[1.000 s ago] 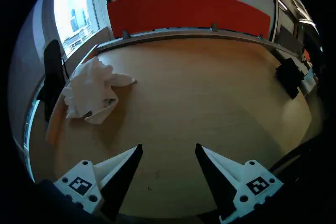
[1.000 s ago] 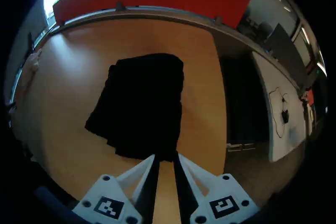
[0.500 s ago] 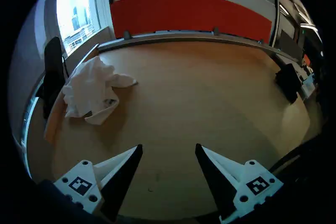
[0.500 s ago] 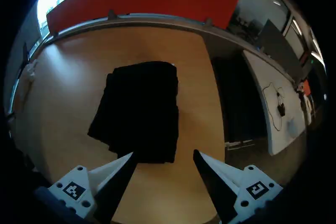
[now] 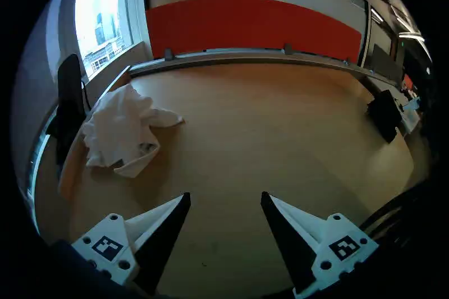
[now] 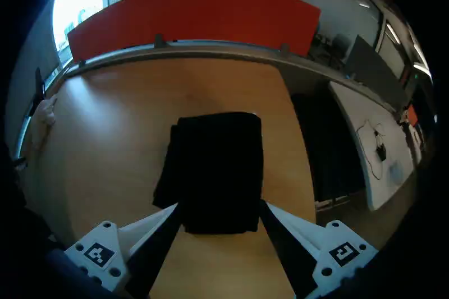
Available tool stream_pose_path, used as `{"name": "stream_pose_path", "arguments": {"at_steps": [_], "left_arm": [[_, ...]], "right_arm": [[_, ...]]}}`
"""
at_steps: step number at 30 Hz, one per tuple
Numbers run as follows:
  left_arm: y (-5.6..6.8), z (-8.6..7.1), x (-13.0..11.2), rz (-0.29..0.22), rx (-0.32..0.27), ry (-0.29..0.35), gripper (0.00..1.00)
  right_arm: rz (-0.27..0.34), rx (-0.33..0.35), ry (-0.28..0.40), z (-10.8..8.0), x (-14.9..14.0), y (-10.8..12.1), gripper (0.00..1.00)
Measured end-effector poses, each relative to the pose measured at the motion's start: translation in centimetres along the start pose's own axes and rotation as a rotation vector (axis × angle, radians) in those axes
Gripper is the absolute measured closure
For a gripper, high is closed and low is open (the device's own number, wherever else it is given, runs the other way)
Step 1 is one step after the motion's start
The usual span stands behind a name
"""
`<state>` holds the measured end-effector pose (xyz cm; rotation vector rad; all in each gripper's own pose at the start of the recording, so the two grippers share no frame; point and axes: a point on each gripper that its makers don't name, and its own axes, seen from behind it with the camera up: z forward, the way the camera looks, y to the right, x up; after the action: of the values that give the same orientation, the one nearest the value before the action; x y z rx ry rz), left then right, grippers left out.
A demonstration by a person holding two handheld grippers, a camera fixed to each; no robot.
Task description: Fold towel
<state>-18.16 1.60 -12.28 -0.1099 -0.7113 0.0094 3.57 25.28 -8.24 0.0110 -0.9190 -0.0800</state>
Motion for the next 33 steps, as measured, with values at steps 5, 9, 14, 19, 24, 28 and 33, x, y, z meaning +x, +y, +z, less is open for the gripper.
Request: {"name": "stream_pose_path", "arguments": {"at_steps": [5,9,14,19,24,28,33], "left_arm": [[-0.3,0.2,0.6,0.002,0.0,0.013,0.07],[-0.5,0.3,1.2,0.001,0.001,0.027,0.07],[-0.8,0.7,2.1,-0.006,0.003,0.05,0.07],[-1.3,1.1,3.7,-0.016,0.016,0.097,0.07],[-1.8,1.5,5.8,-0.036,0.031,0.162,0.07],[-2.1,1.6,7.5,-0.048,0.045,0.219,0.07],[-2.3,1.5,10.1,-0.051,0.059,0.315,0.06]], "right_arm": [[0.025,0.011,0.087,-0.5,2.3,-2.1,0.0],[0.042,0.01,0.173,-1.1,4.1,-3.5,0.0],[0.067,0.014,0.275,-1.8,5.9,-5.3,0.0],[0.082,0.036,0.396,-3.4,8.0,-7.6,0.0],[0.09,0.024,0.518,-5.2,10.2,-9.0,0.0],[0.089,0.008,0.608,-6.7,11.7,-10.1,0.0],[0.101,-0.016,0.698,-8.3,13.2,-11.5,0.0]]}}
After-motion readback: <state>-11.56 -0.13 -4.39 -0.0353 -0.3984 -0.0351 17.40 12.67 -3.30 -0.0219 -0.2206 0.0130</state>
